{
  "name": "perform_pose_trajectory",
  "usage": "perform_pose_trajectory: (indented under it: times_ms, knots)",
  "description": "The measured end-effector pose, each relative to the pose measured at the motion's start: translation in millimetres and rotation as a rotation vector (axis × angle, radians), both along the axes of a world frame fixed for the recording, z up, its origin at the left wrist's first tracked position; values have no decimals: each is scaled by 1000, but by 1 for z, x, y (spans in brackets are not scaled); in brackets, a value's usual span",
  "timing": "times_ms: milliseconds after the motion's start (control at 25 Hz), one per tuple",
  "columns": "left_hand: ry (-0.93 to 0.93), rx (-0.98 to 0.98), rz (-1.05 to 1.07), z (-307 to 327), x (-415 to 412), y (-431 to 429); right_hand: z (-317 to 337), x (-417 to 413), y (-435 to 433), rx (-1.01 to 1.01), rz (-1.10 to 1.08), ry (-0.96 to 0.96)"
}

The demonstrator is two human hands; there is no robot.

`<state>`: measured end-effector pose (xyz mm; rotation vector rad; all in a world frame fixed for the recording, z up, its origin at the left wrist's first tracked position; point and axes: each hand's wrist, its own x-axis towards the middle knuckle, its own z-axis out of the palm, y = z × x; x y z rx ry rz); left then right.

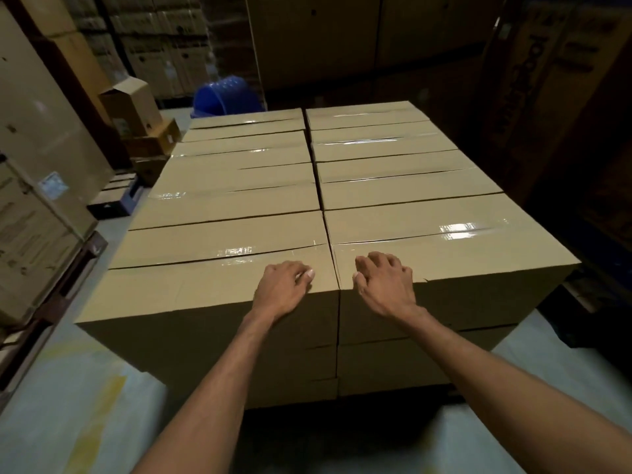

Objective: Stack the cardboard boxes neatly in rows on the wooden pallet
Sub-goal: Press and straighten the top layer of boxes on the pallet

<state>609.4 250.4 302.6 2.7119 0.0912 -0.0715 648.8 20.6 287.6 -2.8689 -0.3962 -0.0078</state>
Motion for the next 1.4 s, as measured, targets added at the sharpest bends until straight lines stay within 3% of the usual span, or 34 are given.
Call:
perform_pose_trajectory:
  times_ms: [80, 200, 400, 560, 960, 1080, 1200, 1400]
  knots:
    - [-75, -55, 73, 12, 25, 2, 10, 24, 9, 47, -19, 1]
    - [-109, 99, 53, 10, 81, 2, 10, 89, 28, 0, 60, -11]
    - [-24, 199, 106, -19, 195, 21, -12, 187, 61, -27, 104, 62]
    - [-40, 274, 128, -45, 207, 22, -26, 198, 63, -31, 73, 38]
    - [-7, 199, 106, -25, 224, 25, -1, 214, 66, 1, 110, 122]
    - [78, 127, 25, -5, 175, 29, 15, 166, 38, 6, 135, 163]
    - [44, 58, 47, -4, 82, 23, 12, 72, -7, 60, 14, 60]
    - [90, 250, -21, -22, 21, 5, -15, 17, -16, -104, -24, 51]
